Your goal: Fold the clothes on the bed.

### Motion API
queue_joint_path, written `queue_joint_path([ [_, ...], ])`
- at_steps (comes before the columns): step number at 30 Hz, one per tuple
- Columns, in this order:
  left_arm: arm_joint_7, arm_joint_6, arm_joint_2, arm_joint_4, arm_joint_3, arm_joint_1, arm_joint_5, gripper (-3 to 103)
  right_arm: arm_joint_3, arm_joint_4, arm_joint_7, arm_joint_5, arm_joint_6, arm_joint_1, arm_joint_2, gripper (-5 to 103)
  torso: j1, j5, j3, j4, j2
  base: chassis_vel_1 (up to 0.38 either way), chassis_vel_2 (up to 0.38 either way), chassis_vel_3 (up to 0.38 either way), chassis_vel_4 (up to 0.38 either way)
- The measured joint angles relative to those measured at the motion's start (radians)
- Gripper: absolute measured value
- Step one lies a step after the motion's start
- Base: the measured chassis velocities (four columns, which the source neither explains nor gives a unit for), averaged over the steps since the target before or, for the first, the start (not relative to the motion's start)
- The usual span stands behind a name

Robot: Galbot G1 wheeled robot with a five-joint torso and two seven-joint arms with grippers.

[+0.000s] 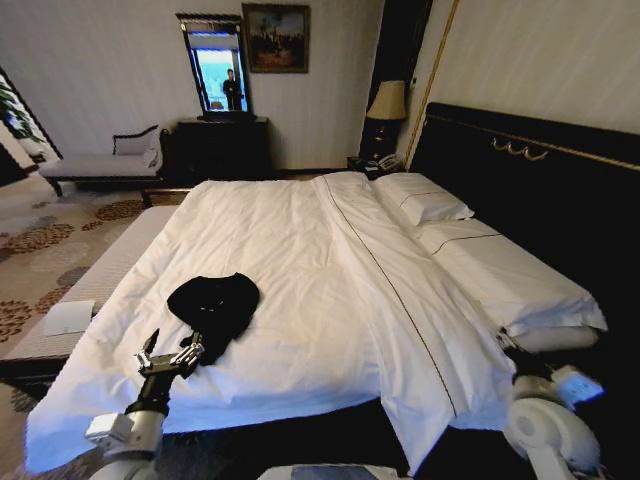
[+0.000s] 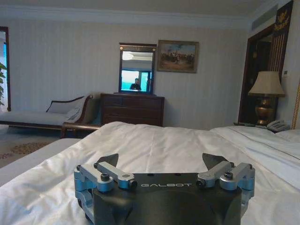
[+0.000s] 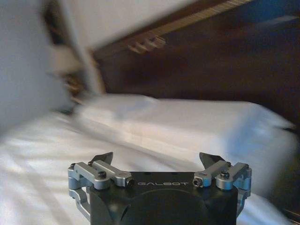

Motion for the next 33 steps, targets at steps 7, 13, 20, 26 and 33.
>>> queue_joint_path([
  [7,-0.003,0.004,-0.002,-0.020,0.002,0.011,-0.011,100,-0.100,0.038,-0.244,-0.088,0.143,0.025,0.012,100,0.000,0.0002,0.000,0.0004,0.000,0.000,0.000,0.000,0.000],
  [13,-0.015,0.027,-0.002,-0.040,0.012,0.015,-0.036,100,-0.182,0.052,-0.414,-0.185,0.262,-0.027,0.043,100,0.000,0.0003,0.000,0.0001,0.000,0.000,0.000,0.000,0.000],
  [20,0.006,0.018,-0.009,-0.080,0.044,0.029,-0.021,100,-0.241,0.054,-0.507,-0.384,0.303,-0.098,0.060,100,0.000,0.0004,0.000,0.0000,0.000,0.000,0.000,0.000,0.000],
  [26,0.020,-0.004,-0.012,-0.105,0.060,0.046,-0.018,100,-0.247,0.062,-0.539,-0.503,0.250,-0.117,0.038,100,0.000,0.0004,0.000,0.0001,0.000,0.000,0.000,0.000,0.000],
  [33,0.023,-0.024,-0.021,-0.103,0.084,0.056,0.027,100,-0.273,0.083,-0.527,-0.452,0.176,-0.121,0.019,100,0.000,0.0004,0.000,0.0001,0.000,0.000,0.000,0.000,0.000],
])
